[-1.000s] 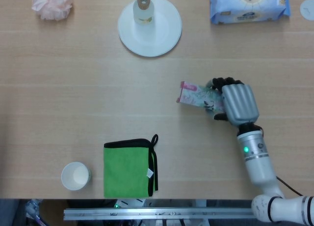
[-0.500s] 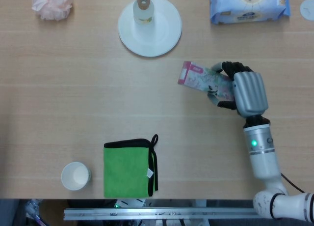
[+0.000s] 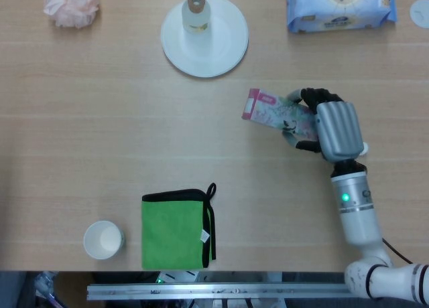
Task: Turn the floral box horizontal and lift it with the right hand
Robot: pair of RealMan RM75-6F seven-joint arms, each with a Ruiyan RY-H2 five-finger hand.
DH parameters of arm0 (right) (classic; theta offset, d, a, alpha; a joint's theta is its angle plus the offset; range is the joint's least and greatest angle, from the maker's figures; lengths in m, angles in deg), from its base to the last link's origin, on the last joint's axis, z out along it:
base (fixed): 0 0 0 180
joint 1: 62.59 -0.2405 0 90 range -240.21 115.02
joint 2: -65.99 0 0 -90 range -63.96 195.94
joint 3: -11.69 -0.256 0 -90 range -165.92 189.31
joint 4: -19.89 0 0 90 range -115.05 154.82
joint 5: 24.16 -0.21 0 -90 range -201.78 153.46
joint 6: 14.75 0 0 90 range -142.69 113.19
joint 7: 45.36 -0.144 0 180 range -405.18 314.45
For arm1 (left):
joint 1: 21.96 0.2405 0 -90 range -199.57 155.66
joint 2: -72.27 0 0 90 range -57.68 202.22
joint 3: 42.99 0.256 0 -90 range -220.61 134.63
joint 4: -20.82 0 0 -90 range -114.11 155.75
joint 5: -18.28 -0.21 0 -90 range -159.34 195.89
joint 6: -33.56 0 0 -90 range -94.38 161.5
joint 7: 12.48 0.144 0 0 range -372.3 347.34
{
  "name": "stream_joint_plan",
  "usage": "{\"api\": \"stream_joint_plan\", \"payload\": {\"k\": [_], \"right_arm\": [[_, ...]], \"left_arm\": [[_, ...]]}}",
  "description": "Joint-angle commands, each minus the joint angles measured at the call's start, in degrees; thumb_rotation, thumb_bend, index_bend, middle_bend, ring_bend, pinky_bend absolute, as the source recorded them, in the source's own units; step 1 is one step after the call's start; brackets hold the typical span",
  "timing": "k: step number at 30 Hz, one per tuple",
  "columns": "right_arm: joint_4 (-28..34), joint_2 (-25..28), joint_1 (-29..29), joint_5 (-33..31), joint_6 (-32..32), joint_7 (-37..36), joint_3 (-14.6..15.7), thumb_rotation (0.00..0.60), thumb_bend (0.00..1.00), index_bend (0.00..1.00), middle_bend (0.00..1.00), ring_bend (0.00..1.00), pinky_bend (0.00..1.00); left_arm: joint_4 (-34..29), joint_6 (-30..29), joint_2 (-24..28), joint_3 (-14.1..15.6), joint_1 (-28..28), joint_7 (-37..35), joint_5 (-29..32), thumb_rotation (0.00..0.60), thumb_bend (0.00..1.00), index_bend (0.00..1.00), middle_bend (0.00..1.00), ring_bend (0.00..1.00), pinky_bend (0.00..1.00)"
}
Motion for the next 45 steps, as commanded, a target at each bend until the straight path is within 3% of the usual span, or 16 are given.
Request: {"api": "stream_joint_plan", "payload": {"k": [1,20,23,25,29,32,39,45], "right_arm": [[-0.6,-0.3,0.1,0.8,-0.5,-0.9,0.0,0.600,0.21,0.47,0.46,0.37,0.47],[-5.4,-1.0,0.1,5.8,-0.7,-8.8,1.6,0.600,0.19,0.47,0.46,0.37,0.47],[-2.6,1.6,-0.3,5.4,2.0,-7.6,2.3,0.600,0.07,0.46,0.41,0.33,0.43],[-0.3,3.4,-0.6,5.0,3.5,-6.1,2.5,0.600,0.01,0.39,0.36,0.29,0.39],[4.2,6.6,-0.7,5.0,4.2,-3.7,2.6,0.600,0.00,0.14,0.19,0.20,0.34],[6.1,7.9,-0.5,5.7,3.8,-4.0,2.6,0.600,0.00,0.06,0.12,0.18,0.34],[12.8,14.0,-0.2,6.0,4.8,-0.2,3.6,0.600,0.00,0.06,0.11,0.13,0.29],[22.3,25.5,0.7,6.5,6.3,6.4,6.3,0.600,0.00,0.11,0.18,0.13,0.29]], "left_arm": [[0.0,0.0,0.0,0.0,0.0,0.0,0.0,0.600,0.09,0.14,0.15,0.21,0.40],[0.0,0.1,-0.1,0.1,0.0,0.1,0.0,0.600,0.09,0.14,0.15,0.21,0.40],[-0.1,0.1,0.0,0.0,0.0,0.1,0.0,0.600,0.09,0.14,0.15,0.21,0.40],[-0.2,0.1,0.0,0.0,0.0,0.2,0.0,0.600,0.09,0.14,0.15,0.21,0.40],[-0.4,0.1,0.0,0.0,-0.1,0.5,-0.2,0.600,0.09,0.14,0.15,0.21,0.40],[-0.6,0.0,0.1,0.0,-0.2,0.7,-0.4,0.600,0.09,0.14,0.15,0.21,0.40],[-1.8,-0.4,0.6,-0.1,-0.5,1.7,-1.0,0.600,0.09,0.14,0.15,0.21,0.40],[-3.8,-1.0,1.4,-0.6,-1.1,3.1,-1.9,0.600,0.09,0.14,0.15,0.21,0.40]]}}
